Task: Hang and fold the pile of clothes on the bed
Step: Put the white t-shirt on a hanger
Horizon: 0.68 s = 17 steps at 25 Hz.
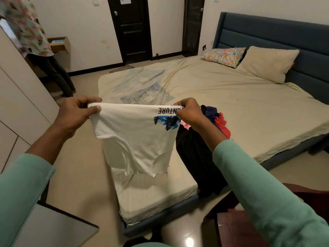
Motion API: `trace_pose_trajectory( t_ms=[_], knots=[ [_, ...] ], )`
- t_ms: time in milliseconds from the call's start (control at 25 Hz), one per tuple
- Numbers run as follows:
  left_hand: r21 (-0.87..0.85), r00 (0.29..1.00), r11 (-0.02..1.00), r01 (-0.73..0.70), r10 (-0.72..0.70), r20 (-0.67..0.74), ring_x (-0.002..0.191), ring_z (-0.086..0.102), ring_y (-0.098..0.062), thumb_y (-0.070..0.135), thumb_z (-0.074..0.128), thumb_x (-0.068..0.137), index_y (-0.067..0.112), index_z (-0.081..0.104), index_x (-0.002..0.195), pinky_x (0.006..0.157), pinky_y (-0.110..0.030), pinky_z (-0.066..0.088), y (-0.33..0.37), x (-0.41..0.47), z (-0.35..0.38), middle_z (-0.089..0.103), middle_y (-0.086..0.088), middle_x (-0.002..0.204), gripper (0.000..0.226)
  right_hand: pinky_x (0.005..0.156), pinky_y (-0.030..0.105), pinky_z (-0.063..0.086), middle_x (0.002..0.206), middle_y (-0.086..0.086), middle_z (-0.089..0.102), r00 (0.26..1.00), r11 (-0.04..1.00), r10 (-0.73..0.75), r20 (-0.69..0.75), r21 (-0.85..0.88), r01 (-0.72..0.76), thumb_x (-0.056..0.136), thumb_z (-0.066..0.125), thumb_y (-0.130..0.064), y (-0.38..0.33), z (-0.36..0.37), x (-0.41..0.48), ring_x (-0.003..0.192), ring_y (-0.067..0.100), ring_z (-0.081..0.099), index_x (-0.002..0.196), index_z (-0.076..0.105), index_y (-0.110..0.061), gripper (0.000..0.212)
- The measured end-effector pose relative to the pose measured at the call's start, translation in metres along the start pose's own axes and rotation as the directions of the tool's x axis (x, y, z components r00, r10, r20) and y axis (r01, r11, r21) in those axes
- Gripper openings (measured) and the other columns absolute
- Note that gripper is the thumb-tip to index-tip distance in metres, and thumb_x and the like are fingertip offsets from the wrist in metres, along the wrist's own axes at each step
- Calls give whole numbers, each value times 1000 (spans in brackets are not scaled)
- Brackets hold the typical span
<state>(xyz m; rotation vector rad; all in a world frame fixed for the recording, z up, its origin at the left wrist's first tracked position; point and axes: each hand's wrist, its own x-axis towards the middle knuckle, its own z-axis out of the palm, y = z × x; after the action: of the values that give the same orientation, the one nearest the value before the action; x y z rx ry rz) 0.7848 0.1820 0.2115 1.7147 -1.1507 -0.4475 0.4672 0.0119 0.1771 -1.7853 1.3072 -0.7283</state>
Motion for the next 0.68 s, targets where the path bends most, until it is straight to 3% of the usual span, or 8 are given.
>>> trace_pose_trajectory(
  t_ms=[120,200,320,400,480,560,680],
  knots=[
    [334,994,937,-107,105,23,95,66,-23,23,81,88,37,71,108,81,-37,58,-3,-11,-2,70,-1,107,27,78,44,62,103,14,72,994,955,-101,-36,-284,87,86,64,6,6,-6,-4,92,29,68,108,77,-2,26],
    [407,986,898,-164,160,45,82,66,-27,23,84,85,33,73,101,70,-35,56,0,-21,4,71,-5,95,22,75,47,61,102,16,72,982,924,-166,-93,-361,122,85,62,4,13,-6,-7,90,32,67,105,78,-1,26],
    [467,984,867,-174,166,58,77,63,-25,28,89,80,30,75,88,69,-44,58,1,-34,16,69,-1,88,16,69,46,60,98,14,73,966,930,-183,-185,-352,109,85,59,-1,34,-8,-12,86,32,67,104,82,-10,30],
    [529,986,832,-167,141,89,77,59,-21,34,91,75,32,73,80,69,-44,56,-5,-43,21,64,2,94,19,65,39,59,95,10,74,973,977,-120,-196,-199,80,90,62,-2,50,-15,-20,81,26,68,106,82,-13,28],
    [459,984,880,-120,45,170,74,62,-20,33,92,75,28,73,78,68,-40,56,-12,-50,28,70,2,98,20,59,32,58,93,11,73,994,991,11,-111,136,4,96,64,-1,66,-24,-30,68,17,65,110,79,-9,22],
    [207,945,978,9,-76,319,64,64,-23,22,89,80,9,73,85,63,-37,56,-15,-60,37,75,-10,89,21,58,28,59,90,15,70,992,864,121,37,488,-124,100,63,0,80,-33,-39,55,12,56,116,73,0,19],
    [-55,899,980,193,-154,409,54,58,-20,15,83,81,-10,64,92,53,-28,53,-23,-62,49,66,-17,73,33,60,31,62,86,15,72,981,737,177,78,650,-185,101,64,-6,99,-32,-34,51,12,54,116,70,4,19]
  ],
)
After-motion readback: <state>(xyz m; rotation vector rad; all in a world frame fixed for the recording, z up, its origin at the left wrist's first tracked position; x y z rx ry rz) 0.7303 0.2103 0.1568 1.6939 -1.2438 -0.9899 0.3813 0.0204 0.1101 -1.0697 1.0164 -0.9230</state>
